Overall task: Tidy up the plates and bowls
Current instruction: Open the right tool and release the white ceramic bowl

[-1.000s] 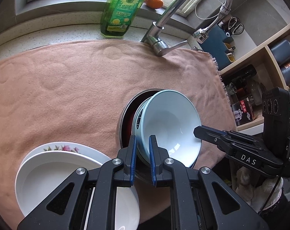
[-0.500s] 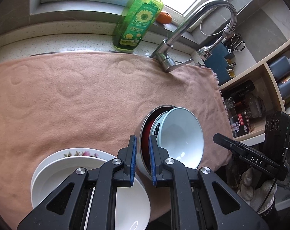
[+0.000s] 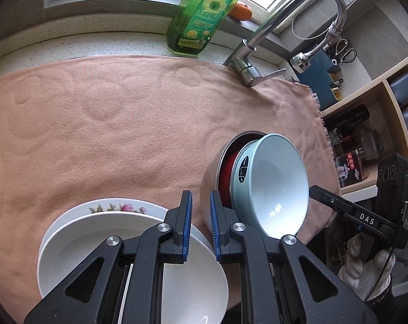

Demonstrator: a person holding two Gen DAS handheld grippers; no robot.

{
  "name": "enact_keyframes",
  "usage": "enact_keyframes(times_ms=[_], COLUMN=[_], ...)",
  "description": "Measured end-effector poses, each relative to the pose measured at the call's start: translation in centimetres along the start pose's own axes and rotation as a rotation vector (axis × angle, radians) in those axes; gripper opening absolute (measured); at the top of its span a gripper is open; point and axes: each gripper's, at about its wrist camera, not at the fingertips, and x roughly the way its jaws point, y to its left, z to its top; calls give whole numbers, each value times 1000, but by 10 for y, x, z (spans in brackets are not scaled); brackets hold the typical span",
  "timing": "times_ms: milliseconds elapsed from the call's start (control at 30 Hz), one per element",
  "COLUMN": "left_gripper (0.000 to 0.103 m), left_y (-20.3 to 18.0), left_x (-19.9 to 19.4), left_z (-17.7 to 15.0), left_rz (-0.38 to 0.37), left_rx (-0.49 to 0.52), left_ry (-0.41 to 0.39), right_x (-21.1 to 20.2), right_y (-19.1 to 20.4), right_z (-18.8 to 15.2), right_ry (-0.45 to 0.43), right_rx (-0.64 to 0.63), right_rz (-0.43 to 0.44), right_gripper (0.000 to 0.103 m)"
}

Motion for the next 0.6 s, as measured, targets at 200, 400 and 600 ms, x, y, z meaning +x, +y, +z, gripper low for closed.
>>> enact_keyframes(times_ms=[200, 400, 600], left_gripper=[20, 20, 20], left_y=[-4, -7, -10], left_x=[0, 3, 3], left_z=[1, 2, 3], left_rz=[33, 46, 48], left_rx=[31, 52, 64], left_ry=[-17, -19, -21], right_x=[2, 4, 4], right_y=[-3, 0, -3], right_z=[0, -1, 0], right_ry=[3, -3, -4], right_rx=[1, -7, 8], right_rz=[0, 7, 11], right_gripper=[39, 44, 44])
